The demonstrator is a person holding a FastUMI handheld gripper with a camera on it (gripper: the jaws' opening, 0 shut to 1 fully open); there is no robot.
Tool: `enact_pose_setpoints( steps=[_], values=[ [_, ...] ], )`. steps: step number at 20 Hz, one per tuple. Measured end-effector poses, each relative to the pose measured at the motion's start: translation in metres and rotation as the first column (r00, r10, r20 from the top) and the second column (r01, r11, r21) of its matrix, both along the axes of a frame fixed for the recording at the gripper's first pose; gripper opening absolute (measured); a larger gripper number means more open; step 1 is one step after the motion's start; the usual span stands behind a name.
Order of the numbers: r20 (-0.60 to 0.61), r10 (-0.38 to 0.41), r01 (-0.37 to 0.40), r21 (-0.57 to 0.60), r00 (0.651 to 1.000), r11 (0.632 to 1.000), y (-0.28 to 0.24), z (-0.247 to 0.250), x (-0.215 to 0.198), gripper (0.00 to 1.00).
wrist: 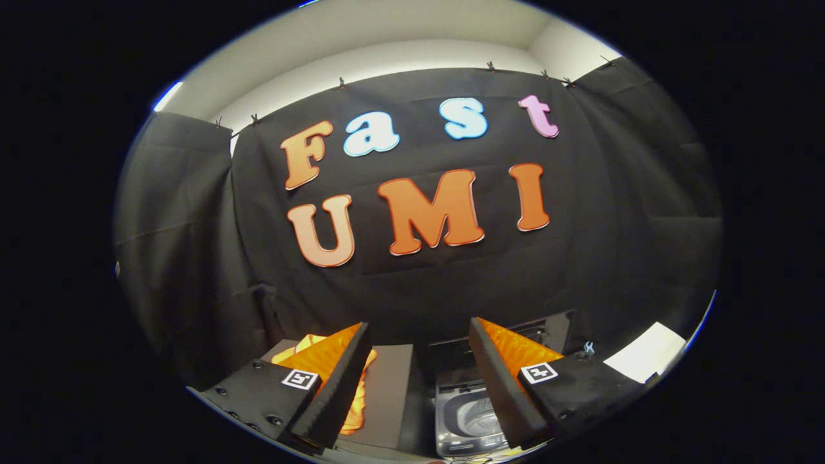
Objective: Put the clothes into the washing machine and then close the washing machine lid.
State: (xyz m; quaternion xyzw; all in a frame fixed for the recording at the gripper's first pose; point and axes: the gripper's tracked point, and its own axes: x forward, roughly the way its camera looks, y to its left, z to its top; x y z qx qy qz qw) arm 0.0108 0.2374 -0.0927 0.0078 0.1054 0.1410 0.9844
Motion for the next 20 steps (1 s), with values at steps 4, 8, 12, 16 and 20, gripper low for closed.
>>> enact_pose_setpoints(
  steps=[4,8,12,16,20],
  values=[
    [-0.091,0.069,-0.071,-0.017,0.993,0.997,0.079,-0.040,-0.004,0.99],
    [-0.174,0.124,-0.133,-0.042,0.977,0.990,0.144,-0.082,-0.006,0.98],
    [-0.231,0.135,-0.158,-0.084,0.964,0.984,0.186,-0.126,0.001,0.99],
    [-0.269,0.130,-0.169,-0.126,0.954,0.978,0.217,-0.159,0.012,0.98],
    [-0.285,0.111,-0.164,-0.168,0.952,0.972,0.232,-0.182,0.026,0.99]
  ],
)
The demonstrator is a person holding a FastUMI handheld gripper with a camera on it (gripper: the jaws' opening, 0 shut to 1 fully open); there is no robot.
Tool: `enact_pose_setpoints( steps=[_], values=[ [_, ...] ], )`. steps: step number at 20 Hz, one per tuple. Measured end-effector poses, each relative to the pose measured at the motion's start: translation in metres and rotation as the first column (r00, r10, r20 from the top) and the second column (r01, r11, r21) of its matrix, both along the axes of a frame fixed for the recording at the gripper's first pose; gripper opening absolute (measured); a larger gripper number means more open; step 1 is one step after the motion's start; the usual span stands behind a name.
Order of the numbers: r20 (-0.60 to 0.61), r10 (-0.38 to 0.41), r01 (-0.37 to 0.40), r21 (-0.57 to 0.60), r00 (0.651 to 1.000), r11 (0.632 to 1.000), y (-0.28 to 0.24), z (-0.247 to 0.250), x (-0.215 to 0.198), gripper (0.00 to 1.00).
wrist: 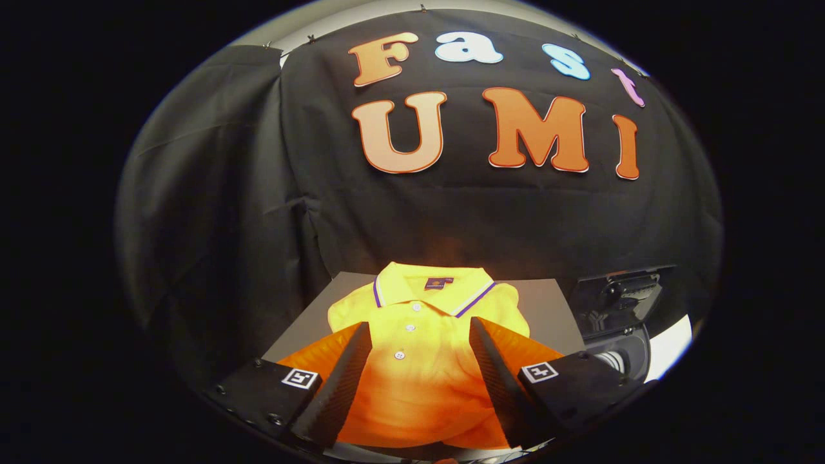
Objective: Put the clothes into the washing machine and then close the washing machine lid.
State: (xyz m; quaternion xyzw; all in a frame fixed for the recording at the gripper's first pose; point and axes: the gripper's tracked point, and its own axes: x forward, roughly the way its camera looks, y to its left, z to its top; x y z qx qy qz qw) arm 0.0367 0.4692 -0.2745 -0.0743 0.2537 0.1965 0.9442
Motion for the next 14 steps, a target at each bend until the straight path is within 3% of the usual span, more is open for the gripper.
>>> enact_pose_setpoints(
  steps=[9,14],
  values=[
    [-0.094,-0.013,0.001,-0.122,0.995,0.993,0.013,-0.064,0.007,0.99],
    [-0.107,-0.007,-0.002,-0.083,0.994,0.997,0.013,-0.067,0.007,0.97]
  ],
)
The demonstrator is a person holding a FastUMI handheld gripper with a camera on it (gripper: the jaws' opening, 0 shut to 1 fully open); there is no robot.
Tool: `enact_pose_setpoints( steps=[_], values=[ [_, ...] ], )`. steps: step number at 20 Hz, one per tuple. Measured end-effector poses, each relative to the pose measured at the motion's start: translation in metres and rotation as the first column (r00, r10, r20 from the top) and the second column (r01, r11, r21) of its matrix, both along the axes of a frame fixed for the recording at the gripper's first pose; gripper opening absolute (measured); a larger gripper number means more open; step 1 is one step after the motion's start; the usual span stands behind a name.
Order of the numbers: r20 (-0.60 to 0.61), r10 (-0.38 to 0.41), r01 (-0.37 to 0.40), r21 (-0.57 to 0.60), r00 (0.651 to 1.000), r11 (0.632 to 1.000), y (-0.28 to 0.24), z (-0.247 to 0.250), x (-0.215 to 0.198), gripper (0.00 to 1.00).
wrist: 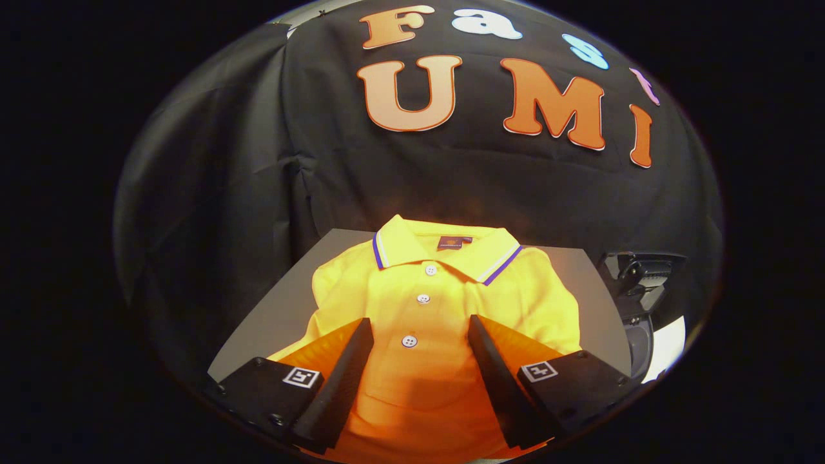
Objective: Put the clothes into the washing machine and then close the washing machine lid.
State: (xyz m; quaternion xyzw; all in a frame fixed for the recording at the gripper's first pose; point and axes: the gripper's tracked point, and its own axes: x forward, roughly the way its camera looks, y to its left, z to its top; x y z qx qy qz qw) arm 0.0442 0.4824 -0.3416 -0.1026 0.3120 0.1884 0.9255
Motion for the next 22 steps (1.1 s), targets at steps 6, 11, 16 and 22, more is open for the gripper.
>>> enact_pose_setpoints(
  steps=[6,11,16,22],
  values=[
    [-0.018,0.044,-0.045,-0.005,0.999,0.999,0.001,-0.001,-0.001,0.83],
    [-0.064,0.066,-0.064,0.029,0.996,0.998,-0.006,-0.004,0.000,0.64],
    [-0.144,0.063,-0.041,0.157,0.988,0.987,-0.016,0.000,-0.010,0.32],
    [-0.188,0.009,0.024,0.173,0.982,0.985,-0.036,0.011,-0.006,0.20]
  ],
)
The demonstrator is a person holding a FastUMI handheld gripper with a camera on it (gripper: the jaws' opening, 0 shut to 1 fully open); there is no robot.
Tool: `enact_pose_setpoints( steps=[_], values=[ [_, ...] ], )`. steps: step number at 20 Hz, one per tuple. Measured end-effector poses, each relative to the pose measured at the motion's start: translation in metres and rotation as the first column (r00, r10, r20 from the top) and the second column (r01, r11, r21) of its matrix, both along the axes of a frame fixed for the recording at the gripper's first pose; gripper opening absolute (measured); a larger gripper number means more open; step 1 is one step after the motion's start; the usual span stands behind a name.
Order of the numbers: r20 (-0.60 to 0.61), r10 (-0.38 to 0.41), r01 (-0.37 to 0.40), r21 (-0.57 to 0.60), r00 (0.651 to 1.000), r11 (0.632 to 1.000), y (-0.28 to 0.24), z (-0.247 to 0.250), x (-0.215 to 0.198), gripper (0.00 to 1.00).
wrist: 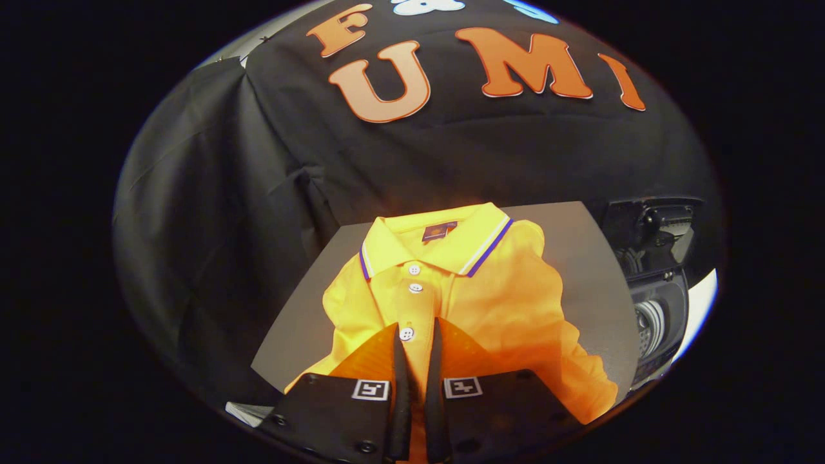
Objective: Put the clothes into the washing machine and then close the washing machine lid.
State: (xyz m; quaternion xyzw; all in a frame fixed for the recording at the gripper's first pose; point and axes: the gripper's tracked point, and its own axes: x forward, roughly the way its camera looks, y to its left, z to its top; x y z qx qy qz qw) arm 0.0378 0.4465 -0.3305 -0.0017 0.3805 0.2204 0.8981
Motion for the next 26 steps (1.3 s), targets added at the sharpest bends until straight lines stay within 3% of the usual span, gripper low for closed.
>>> enact_pose_setpoints(
  steps=[5,16,26],
  values=[
    [0.104,-0.018,0.028,-0.098,0.994,0.995,-0.048,0.022,0.002,0.17],
    [0.190,-0.136,0.149,-0.055,0.972,0.987,-0.147,0.089,0.019,0.17],
    [0.210,-0.227,0.241,-0.047,0.951,0.969,-0.279,0.122,0.071,0.17]
  ],
)
